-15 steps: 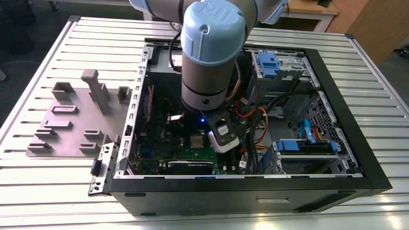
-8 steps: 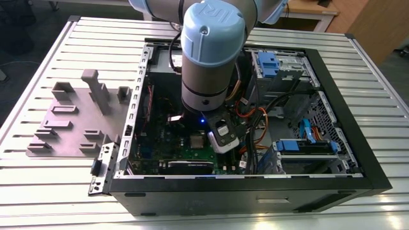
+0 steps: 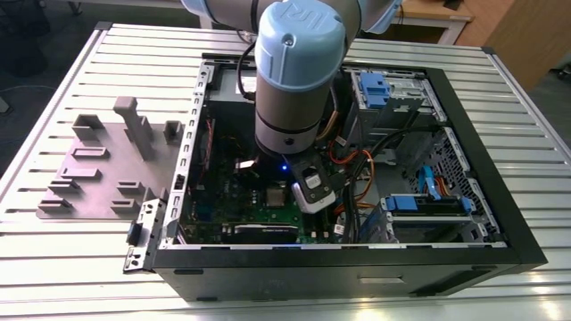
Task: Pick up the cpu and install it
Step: 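Place the cpu into insertion slot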
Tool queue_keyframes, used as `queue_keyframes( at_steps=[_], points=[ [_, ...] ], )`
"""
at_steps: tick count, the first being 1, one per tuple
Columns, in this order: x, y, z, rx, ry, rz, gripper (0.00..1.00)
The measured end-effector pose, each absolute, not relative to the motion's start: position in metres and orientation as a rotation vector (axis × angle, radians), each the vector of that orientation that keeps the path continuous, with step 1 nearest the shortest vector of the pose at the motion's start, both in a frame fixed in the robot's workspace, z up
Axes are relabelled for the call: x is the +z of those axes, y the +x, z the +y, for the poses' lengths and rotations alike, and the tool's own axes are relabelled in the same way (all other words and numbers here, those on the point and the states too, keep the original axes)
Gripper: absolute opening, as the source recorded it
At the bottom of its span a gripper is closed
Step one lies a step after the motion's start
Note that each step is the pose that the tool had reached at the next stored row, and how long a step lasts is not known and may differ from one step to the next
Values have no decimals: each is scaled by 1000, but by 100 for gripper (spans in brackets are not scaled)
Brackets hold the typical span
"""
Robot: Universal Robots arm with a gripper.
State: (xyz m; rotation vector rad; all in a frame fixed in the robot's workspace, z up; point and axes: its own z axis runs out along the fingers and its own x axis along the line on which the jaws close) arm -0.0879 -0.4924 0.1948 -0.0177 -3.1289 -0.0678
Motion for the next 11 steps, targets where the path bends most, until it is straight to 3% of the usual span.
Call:
queue_keyframes(
  at_steps=[11],
  points=[
    [195, -88, -492, -82, -18, -3128, 44]
  ],
)
